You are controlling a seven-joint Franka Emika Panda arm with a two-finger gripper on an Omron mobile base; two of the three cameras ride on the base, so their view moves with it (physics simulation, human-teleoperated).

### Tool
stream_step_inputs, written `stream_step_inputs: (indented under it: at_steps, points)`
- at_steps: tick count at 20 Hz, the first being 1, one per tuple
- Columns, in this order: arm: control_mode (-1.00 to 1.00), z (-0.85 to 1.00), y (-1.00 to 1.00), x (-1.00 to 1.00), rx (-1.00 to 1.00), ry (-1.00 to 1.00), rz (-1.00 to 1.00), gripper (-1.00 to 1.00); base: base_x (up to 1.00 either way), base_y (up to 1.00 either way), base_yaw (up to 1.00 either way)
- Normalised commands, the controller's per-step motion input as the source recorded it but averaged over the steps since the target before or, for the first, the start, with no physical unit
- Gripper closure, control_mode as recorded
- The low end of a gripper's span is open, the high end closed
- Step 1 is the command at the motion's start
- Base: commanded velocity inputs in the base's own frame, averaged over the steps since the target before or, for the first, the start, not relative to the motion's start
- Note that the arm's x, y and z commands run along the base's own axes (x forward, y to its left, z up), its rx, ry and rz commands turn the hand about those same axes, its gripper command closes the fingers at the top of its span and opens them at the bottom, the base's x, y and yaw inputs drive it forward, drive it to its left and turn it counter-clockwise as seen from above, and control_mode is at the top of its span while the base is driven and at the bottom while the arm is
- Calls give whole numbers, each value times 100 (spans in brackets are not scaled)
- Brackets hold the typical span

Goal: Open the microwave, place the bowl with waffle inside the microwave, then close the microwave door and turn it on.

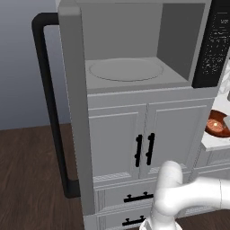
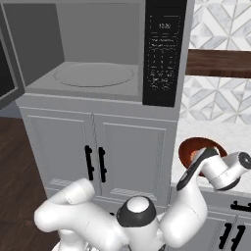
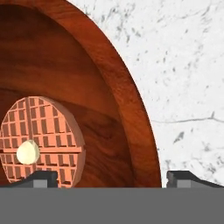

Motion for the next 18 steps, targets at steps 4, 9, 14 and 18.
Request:
stream_step_inputs:
  at_steps: [4,9,14,18]
  points:
    - [-100,0,0,1,0,0,0,-100,0,0,0]
    - [-100,0,0,0,0,0,0,100,0,0,0]
    - [-100,0,0,0,0,0,0,100,0,0,0]
    - [-100,8,-8,-18,0,0,-4,100,0,0,0]
